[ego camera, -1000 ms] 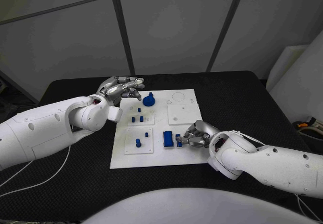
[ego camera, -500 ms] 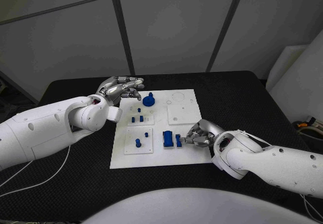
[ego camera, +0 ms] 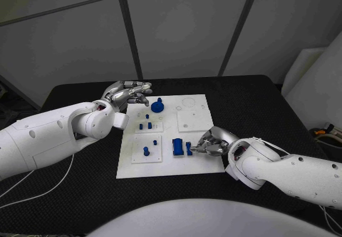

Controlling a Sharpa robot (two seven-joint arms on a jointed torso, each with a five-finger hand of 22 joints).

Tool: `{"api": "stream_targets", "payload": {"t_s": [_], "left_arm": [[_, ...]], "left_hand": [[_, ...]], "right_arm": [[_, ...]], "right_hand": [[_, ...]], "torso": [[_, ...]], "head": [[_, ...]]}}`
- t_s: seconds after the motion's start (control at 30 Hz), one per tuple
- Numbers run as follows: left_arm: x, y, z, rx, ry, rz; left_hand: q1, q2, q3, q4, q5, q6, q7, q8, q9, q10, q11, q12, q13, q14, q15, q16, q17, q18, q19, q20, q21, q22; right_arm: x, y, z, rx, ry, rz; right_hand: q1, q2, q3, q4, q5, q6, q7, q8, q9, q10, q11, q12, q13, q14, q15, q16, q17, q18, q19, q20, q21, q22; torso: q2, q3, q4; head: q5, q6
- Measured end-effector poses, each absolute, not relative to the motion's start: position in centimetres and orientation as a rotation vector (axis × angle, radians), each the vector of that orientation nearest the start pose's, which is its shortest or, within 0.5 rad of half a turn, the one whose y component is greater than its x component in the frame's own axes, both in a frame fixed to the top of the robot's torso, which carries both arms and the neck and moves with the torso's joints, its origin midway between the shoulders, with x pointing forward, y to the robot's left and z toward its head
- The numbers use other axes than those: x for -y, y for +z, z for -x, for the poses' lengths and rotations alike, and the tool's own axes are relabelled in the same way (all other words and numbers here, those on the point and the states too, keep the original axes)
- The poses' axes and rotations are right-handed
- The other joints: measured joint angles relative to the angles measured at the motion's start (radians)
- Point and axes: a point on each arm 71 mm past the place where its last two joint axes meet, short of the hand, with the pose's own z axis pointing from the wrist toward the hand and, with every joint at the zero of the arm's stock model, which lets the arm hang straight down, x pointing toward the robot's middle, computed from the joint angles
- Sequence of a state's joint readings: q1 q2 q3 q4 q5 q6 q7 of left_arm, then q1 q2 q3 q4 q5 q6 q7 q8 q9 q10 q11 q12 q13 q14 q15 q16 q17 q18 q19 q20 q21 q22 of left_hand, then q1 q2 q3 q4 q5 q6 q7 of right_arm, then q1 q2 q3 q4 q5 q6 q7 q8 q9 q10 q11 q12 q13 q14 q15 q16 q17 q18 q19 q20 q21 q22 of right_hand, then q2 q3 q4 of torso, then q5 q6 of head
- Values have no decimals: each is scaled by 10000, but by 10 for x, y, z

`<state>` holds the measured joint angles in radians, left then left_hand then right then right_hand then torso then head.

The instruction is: Assemble the parts on the task board

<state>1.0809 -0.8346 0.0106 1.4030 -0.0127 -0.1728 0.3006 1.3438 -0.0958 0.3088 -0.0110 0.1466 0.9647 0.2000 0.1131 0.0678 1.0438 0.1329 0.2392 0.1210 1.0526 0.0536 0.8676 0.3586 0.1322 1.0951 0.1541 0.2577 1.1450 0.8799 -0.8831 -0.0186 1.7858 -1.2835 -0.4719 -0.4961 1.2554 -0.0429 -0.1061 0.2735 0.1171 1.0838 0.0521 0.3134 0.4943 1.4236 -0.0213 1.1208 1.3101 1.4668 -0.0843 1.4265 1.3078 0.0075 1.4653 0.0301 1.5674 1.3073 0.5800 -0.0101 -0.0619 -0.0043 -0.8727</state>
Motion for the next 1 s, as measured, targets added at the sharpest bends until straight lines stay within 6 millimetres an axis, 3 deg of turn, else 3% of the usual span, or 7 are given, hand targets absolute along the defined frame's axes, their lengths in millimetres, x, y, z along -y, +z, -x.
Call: {"api": "stream_targets", "payload": {"t_s": [0.4,0.77,1.0], "left_arm": [[-235,-233,-491,-15436,-15101,12528],[-236,-233,-490,-15439,-15098,12530],[-237,-233,-490,-15438,-15093,12531]], "left_hand": [[0,0,0,0,0,0,0,0,0,0,0,0,0,0,0,0,-13,0,0,0,0,-10],[0,0,1,0,0,0,0,0,0,0,0,0,0,0,0,0,-12,0,0,0,0,-9],[0,0,1,0,0,0,0,0,0,0,0,0,0,0,0,0,-11,0,0,0,0,-8]], "right_arm": [[160,-295,-372,-20405,6295,-3607],[163,-298,-374,-20476,5907,-3532],[165,-298,-374,-20441,5852,-3480]], "right_hand": [[427,168,-176,-176,427,0,0,0,29,-1,0,0,6,0,0,0,-1,1,0,0,0,0],[954,358,-220,-441,1292,1,-1,1,73,2,-2,49,6,1,2,0,-2,-1,0,0,0,0],[1108,436,-187,-531,1249,1,-1,0,64,22,-22,45,-1,1,2,0,-2,0,0,0,0,0]], "torso": [[12,0,8],[12,0,6],[0,-2,-1]], "head": [[-8,0],[27,0],[39,0]]}}
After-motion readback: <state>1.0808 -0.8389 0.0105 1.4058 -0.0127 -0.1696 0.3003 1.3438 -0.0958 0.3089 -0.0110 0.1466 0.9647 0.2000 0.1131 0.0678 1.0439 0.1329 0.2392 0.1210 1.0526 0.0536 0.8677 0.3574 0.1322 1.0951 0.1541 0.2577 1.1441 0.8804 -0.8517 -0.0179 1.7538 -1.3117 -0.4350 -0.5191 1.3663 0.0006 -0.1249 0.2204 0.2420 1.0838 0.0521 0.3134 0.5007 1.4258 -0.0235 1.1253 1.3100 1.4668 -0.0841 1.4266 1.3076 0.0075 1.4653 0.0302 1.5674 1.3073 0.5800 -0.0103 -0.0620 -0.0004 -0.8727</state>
